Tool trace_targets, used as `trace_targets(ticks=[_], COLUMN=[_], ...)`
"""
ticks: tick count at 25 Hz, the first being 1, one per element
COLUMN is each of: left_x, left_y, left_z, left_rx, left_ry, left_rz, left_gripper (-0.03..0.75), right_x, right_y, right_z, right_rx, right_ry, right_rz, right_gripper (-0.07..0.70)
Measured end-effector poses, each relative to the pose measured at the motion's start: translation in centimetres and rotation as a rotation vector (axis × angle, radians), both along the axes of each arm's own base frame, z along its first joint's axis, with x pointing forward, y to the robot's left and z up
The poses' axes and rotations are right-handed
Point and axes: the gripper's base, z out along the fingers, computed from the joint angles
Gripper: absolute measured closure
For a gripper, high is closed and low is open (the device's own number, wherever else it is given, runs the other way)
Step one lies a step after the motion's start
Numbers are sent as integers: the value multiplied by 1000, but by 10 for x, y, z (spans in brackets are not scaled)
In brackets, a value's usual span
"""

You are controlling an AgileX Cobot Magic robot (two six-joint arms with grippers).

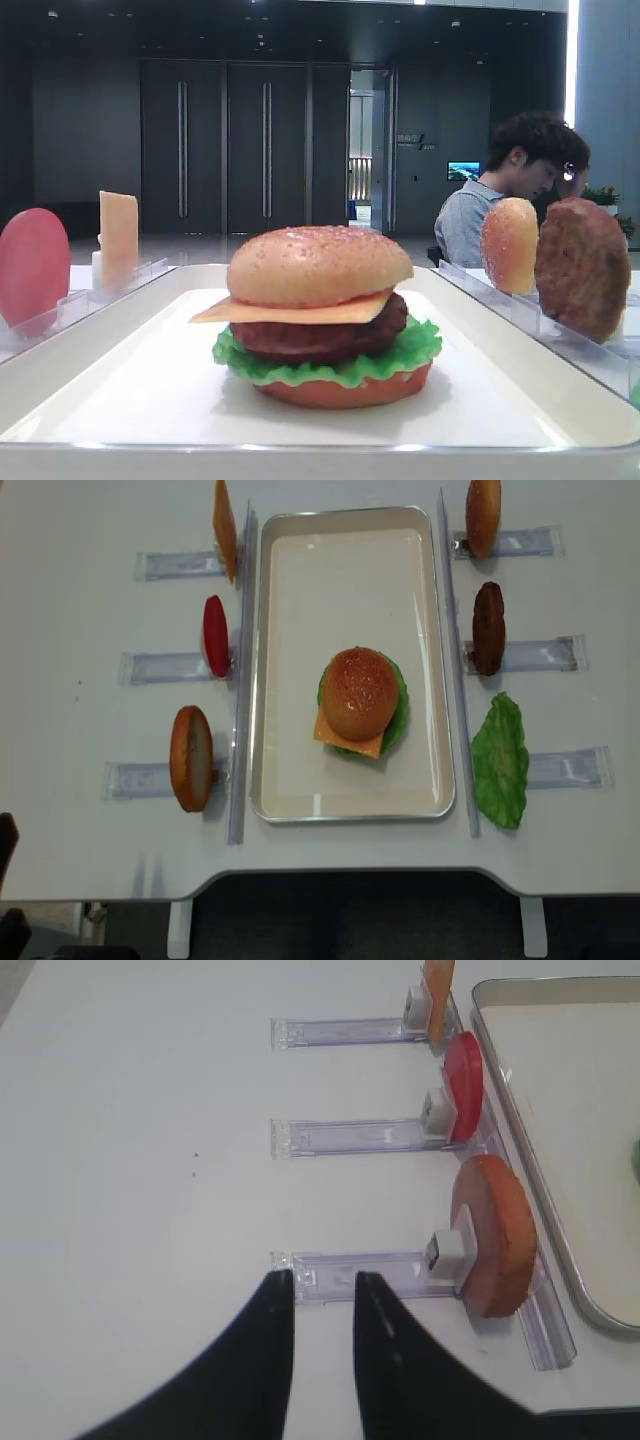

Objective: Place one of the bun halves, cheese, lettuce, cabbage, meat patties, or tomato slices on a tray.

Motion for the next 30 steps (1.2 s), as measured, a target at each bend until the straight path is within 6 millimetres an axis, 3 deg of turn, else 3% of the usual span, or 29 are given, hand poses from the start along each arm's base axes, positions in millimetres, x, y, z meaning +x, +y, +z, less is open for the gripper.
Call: trace_targets(ticks=[7, 30], left_x=[0, 0], left_y=[0, 3], left_z=[0, 0], left_rx=[0, 21], left_ry=[-1, 1], left_rz=[0, 31], left_gripper=[557, 557], right_x=[3, 7], right_y=[0, 0], right_z=[-15, -18], right_rx=[-8, -15], right_ry=[-21, -52], right_rz=[4, 158], right_gripper=[195, 197])
